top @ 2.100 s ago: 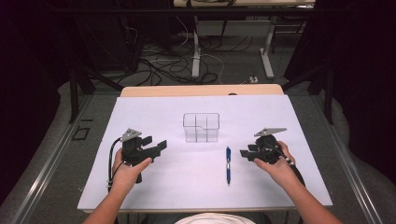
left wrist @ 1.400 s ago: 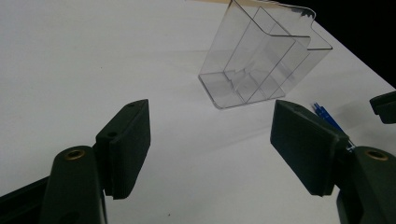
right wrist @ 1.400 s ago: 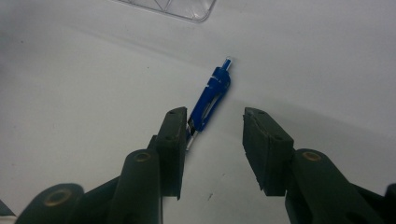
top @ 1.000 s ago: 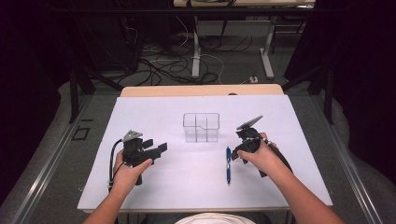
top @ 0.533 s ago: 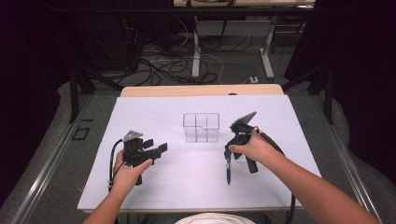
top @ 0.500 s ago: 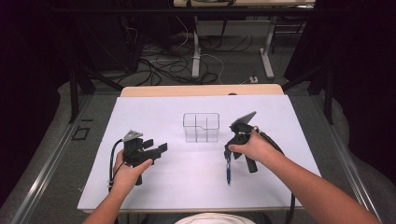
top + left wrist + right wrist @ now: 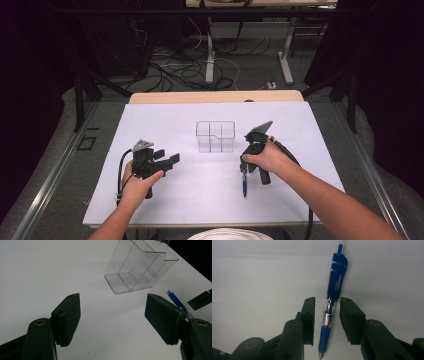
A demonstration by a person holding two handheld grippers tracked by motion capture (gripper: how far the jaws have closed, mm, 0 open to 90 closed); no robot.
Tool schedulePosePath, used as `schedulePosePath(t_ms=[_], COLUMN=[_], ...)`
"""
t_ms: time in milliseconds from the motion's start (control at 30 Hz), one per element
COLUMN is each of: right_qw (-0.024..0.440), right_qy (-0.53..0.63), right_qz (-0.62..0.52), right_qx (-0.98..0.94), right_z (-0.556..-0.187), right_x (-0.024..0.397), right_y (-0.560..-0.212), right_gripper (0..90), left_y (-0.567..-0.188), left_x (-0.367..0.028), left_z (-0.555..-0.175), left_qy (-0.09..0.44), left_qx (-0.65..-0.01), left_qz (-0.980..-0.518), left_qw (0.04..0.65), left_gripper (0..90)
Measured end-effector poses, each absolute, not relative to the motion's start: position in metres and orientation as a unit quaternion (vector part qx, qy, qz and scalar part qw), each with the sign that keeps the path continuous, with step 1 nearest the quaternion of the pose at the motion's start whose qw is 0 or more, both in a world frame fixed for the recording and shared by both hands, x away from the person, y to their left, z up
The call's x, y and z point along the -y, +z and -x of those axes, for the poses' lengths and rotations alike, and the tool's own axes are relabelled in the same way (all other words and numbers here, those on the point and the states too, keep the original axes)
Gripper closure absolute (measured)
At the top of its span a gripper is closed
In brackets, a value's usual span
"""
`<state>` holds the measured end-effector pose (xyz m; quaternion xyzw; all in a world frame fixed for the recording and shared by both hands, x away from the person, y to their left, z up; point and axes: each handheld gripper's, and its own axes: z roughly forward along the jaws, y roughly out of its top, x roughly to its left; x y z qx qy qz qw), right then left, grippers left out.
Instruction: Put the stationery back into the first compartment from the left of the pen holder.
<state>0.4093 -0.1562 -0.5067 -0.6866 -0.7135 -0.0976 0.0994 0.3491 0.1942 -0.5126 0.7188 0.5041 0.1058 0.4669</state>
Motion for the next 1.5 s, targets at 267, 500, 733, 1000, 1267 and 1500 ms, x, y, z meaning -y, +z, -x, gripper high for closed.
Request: schedulePosePath(t_ms=[267,500,733,1000,1267,1500], right_qw=[0.099,0.102,0.110,0.115,0.120,0.125], right_qy=[-0.096,-0.087,-0.076,-0.069,-0.067,-0.073], right_qz=[0.687,0.692,0.697,0.700,0.704,0.711], right_qx=[0.713,0.709,0.704,0.702,0.697,0.688], right_z=[-0.408,-0.408,-0.407,-0.408,-0.409,-0.409], right_x=[0.156,0.152,0.151,0.150,0.151,0.152], right_y=[-0.517,-0.520,-0.525,-0.530,-0.530,-0.531], right_gripper=[68.3,72.8,72.9,76.9,79.1,79.4], left_y=[-0.513,-0.513,-0.514,-0.514,-0.514,-0.514], left_x=[-0.194,-0.194,-0.193,-0.193,-0.193,-0.193], left_z=[-0.349,-0.349,-0.349,-0.349,-0.349,-0.349], left_qy=[0.104,0.103,0.104,0.105,0.105,0.105], left_qx=[-0.507,-0.507,-0.508,-0.505,-0.504,-0.504], left_qz=[-0.718,-0.719,-0.716,-0.719,-0.719,-0.719], left_qw=[0.465,0.464,0.468,0.466,0.466,0.466], left_gripper=[28.6,28.6,28.8,28.9,29.0,29.0])
